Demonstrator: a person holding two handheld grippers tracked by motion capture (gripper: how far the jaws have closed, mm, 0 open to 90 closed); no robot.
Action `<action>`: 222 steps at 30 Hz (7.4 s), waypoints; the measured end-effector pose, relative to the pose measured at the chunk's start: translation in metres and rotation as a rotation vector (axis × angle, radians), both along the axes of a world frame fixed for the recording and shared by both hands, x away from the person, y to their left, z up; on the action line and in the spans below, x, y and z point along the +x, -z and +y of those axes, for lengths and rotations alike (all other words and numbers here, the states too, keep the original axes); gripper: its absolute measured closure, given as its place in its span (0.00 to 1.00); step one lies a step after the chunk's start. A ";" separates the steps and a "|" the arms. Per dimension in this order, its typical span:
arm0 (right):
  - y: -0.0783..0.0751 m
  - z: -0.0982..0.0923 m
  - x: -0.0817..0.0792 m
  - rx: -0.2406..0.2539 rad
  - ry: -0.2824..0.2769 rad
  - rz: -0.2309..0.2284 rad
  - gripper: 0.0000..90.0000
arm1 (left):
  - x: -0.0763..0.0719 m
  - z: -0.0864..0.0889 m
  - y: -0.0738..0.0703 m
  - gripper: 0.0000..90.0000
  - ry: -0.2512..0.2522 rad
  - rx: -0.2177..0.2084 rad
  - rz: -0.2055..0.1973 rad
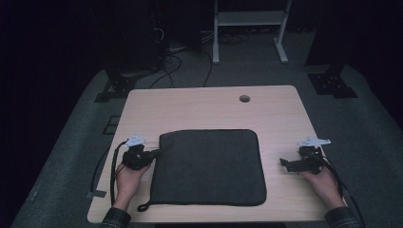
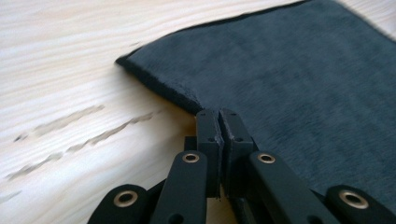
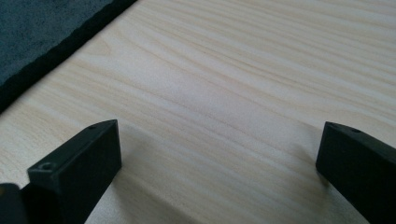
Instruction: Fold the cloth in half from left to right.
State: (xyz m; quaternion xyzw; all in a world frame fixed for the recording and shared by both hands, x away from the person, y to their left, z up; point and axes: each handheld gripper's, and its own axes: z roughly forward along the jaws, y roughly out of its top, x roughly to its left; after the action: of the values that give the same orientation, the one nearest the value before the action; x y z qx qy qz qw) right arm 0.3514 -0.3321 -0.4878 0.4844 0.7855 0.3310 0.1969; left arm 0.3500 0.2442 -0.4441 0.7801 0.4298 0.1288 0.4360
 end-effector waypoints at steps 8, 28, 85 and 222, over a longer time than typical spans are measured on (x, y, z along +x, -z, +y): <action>0.000 0.000 0.000 0.000 0.000 0.000 0.00 | 0.002 -0.015 -0.007 0.97 0.058 -0.062 -0.009; 0.000 0.000 0.000 0.001 0.001 0.002 0.00 | 0.012 -0.072 -0.016 0.97 0.202 -0.129 -0.013; 0.000 0.000 0.000 0.001 -0.001 0.002 0.00 | 0.044 -0.231 -0.010 0.97 0.477 -0.193 0.069; -0.018 0.015 0.000 0.050 -0.062 0.032 0.00 | -0.020 -0.013 0.030 0.02 0.076 0.313 0.025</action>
State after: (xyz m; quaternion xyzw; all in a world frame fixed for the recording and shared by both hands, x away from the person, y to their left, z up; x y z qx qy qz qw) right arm 0.3514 -0.3174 -0.4698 0.4696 0.7949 0.3485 0.1618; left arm 0.3299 0.2312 -0.4741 0.8557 0.3800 0.1681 0.3085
